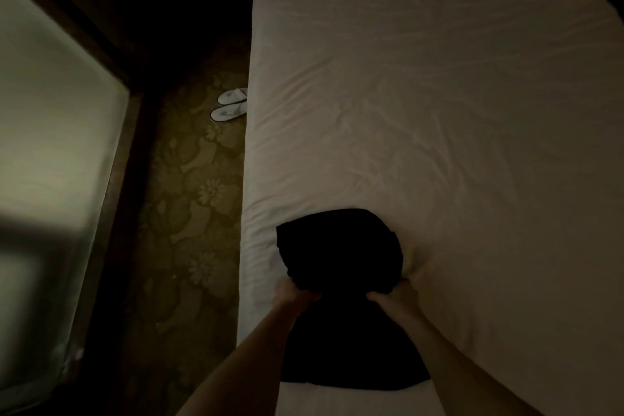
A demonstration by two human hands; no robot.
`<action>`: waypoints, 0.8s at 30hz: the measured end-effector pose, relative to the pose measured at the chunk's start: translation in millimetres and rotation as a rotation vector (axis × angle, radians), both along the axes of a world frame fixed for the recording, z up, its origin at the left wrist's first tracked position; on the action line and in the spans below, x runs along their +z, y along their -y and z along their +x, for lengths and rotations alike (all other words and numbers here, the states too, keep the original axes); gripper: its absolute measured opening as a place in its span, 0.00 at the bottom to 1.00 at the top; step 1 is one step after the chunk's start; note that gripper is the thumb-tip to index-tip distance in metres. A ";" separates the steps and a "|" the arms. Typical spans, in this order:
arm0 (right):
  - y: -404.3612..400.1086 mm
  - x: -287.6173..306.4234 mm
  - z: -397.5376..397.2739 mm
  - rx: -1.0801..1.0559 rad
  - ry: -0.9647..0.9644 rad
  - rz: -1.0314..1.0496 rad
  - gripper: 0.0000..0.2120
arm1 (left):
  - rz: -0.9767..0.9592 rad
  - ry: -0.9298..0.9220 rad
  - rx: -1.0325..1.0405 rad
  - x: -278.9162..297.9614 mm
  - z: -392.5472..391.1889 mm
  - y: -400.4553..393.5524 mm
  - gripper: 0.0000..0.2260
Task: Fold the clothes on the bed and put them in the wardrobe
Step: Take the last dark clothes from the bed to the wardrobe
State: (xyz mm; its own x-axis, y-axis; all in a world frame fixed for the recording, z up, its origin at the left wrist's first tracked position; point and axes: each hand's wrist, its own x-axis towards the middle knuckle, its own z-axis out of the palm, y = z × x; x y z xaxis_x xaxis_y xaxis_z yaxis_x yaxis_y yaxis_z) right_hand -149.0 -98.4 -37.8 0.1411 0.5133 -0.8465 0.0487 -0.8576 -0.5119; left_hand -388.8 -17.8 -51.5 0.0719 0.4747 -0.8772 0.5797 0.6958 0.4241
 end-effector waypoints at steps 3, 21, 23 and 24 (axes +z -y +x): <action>-7.7 9.4 -2.4 -0.075 -0.113 0.005 0.19 | 0.054 0.117 0.029 29.2 15.1 2.4 0.06; -55.8 150.0 -8.6 -0.296 -0.142 0.360 0.17 | 0.289 0.375 0.462 147.4 -32.3 -15.6 0.24; -62.0 168.0 -14.8 -0.261 -0.127 0.392 0.22 | 0.334 0.407 0.486 168.2 -41.9 -14.9 0.26; -65.0 176.5 -16.5 -0.242 -0.132 0.405 0.26 | 0.353 0.416 0.496 179.6 -46.0 -13.2 0.25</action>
State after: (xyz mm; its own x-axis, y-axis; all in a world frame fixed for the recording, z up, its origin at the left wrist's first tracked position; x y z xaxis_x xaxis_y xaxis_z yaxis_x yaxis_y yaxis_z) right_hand -165.5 -33.5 138.7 0.2019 0.7705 -0.6046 -0.2151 -0.5673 -0.7949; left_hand -434.8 -4.5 128.1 0.0694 0.7870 -0.6131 -0.0252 0.6157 0.7876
